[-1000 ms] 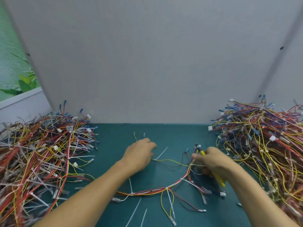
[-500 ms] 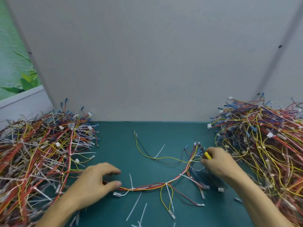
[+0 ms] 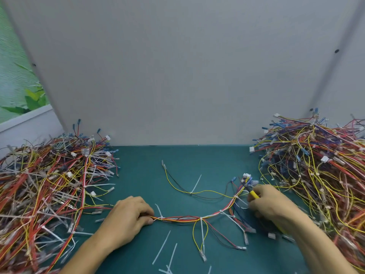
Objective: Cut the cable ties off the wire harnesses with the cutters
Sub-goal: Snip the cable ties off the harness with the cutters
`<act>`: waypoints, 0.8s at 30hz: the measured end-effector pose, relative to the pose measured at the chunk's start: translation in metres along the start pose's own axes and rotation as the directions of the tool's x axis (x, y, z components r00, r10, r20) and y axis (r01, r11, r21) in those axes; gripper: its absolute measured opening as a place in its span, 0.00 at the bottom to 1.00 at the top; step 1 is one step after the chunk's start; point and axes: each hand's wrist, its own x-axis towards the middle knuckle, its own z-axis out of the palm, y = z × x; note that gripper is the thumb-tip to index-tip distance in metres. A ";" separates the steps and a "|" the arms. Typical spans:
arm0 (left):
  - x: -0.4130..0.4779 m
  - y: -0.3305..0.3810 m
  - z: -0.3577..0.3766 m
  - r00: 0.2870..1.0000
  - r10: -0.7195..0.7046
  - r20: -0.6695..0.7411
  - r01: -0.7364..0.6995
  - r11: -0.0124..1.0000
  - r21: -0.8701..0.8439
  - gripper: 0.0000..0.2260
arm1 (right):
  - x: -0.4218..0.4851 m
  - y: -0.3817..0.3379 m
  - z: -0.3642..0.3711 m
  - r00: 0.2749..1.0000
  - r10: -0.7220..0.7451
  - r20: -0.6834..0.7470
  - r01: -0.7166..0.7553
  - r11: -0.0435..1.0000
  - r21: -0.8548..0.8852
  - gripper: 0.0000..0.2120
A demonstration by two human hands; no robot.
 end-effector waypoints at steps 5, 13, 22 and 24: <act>0.003 0.003 0.000 0.998 -0.050 -0.031 0.051 0.999 0.020 0.06 | -0.003 0.002 -0.007 0.996 -0.005 0.092 -0.005 0.993 0.115 0.03; -0.019 0.045 -0.014 0.902 0.066 -0.427 -0.073 0.997 0.000 0.04 | -0.010 0.011 -0.021 1.000 -0.003 0.029 -0.009 0.909 0.416 0.02; 0.005 0.102 0.025 0.909 0.366 -0.199 -0.392 0.913 -0.112 0.13 | -0.026 0.010 -0.033 0.998 -0.052 -0.030 0.057 0.969 0.241 0.17; 0.014 0.100 0.037 0.929 0.344 -0.139 -0.358 0.929 -0.096 0.15 | -0.027 0.010 -0.033 0.997 -0.068 -0.035 0.074 0.979 0.189 0.18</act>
